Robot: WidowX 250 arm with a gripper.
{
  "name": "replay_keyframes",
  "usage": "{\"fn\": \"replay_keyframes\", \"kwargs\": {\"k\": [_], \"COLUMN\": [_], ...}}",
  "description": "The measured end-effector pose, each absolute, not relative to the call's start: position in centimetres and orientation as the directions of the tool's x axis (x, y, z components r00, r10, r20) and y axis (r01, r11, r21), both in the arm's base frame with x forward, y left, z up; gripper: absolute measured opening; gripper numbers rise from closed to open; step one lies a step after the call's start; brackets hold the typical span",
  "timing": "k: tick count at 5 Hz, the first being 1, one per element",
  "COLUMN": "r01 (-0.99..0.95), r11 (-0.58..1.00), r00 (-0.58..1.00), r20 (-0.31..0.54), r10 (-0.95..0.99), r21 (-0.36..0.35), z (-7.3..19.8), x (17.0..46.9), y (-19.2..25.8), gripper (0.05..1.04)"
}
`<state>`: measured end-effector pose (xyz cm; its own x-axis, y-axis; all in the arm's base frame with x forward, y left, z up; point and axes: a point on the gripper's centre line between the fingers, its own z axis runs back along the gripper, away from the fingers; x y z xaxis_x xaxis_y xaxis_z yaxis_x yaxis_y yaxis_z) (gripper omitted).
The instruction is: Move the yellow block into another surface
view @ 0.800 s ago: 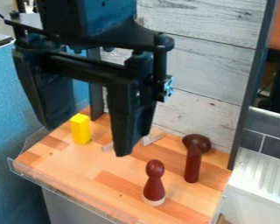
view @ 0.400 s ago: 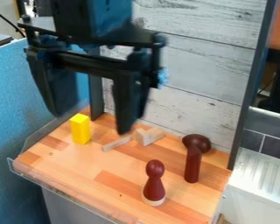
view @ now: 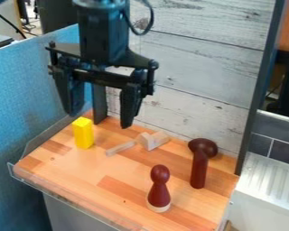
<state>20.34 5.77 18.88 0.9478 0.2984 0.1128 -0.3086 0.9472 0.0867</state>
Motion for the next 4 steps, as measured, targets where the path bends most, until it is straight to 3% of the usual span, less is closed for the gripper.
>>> {"fn": "replay_keyframes", "kwargs": {"k": [2,4], "r01": [-0.479,-0.558], "r11": [0.868,0.829], "r00": [0.878,0.826], "r20": [0.092,0.113], "r10": [0.470,0.552], "r21": [0.132,0.030], "z": [14.8,12.7], "x": [24.1,26.3], "y": [11.5,16.6], "gripper": [1.000,1.000]}}
